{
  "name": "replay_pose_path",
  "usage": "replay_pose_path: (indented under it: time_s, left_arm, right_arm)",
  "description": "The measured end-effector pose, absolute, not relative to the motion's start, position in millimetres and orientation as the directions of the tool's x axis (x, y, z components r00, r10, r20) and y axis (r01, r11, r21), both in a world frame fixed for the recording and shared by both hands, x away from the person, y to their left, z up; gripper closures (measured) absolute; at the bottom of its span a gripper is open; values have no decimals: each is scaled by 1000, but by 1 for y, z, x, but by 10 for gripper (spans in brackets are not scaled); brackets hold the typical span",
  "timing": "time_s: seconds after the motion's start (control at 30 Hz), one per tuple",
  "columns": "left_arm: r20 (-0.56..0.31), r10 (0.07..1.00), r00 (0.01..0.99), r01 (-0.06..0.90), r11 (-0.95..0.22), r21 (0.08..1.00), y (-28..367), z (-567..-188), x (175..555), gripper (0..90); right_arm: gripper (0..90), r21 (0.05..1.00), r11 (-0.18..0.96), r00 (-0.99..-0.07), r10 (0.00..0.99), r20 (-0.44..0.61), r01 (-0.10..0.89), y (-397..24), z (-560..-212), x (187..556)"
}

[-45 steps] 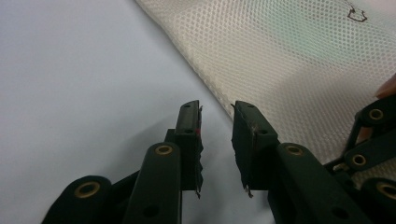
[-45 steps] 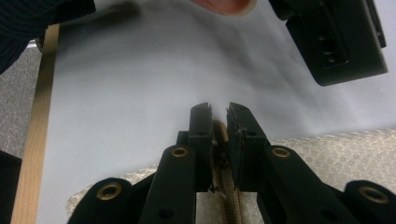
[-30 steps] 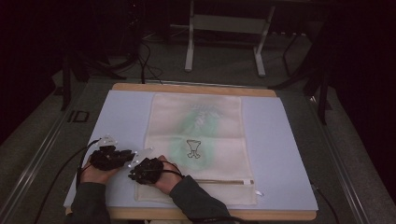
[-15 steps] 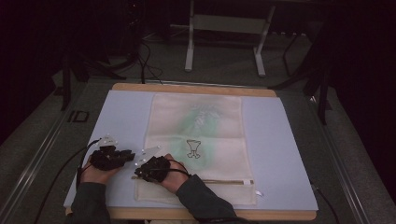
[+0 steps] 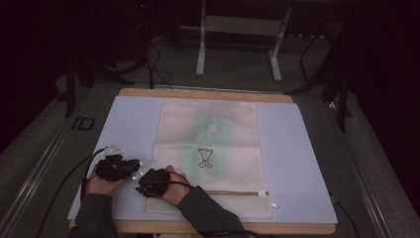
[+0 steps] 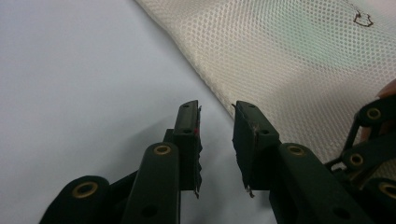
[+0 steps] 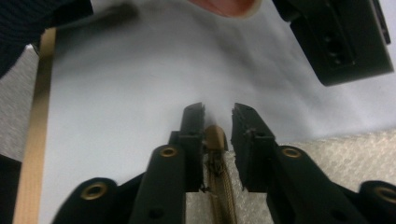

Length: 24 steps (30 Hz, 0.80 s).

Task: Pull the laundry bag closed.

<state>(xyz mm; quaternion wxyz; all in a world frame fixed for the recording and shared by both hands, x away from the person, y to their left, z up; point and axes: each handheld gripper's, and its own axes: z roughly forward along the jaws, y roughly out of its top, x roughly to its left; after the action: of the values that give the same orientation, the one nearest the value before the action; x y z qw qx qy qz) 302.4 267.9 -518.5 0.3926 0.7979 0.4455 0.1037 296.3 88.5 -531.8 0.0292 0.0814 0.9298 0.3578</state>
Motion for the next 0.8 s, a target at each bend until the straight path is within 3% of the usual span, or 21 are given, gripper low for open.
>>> replay_pose_path:
  time_s: [0.03, 0.43, 0.8]
  left_arm:
    - [-183, 793, 581, 630, -295, 719, 268, -519, 302, 712]
    - [-184, 792, 582, 629, -296, 719, 268, -518, 302, 712]
    - [-188, 785, 590, 631, -303, 714, 266, -519, 302, 713]
  right_arm:
    - [803, 665, 737, -986, 168, -8, 120, 90, -531, 296]
    - [808, 743, 653, -982, 187, 28, 145, 69, -513, 296]
    - [806, 719, 677, -981, 190, 33, 155, 47, -522, 293]
